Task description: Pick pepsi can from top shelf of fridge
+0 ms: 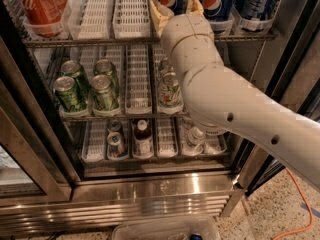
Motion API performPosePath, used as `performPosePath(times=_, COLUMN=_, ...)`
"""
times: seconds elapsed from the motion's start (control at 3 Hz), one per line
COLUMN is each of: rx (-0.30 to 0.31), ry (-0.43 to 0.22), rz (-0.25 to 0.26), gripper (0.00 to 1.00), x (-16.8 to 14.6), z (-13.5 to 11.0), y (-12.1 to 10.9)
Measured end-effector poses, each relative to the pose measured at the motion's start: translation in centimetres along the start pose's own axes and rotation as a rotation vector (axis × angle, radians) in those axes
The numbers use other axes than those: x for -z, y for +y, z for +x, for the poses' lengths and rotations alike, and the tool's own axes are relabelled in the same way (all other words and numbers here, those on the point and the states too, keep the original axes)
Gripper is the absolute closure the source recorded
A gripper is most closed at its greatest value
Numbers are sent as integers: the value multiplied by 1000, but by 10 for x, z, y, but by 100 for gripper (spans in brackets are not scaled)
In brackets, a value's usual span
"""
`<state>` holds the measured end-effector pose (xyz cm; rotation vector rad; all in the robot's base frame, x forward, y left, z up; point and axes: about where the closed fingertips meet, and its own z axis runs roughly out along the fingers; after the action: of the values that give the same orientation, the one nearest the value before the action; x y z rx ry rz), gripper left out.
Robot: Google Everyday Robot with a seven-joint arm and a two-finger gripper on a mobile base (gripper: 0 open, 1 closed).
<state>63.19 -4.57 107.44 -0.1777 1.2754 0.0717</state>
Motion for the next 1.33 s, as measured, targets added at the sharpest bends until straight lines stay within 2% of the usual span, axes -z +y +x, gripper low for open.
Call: performPosePath(times=1.33, rx=18, ry=-63, rz=-5, gripper=100, x=-7, z=-25, y=-5)
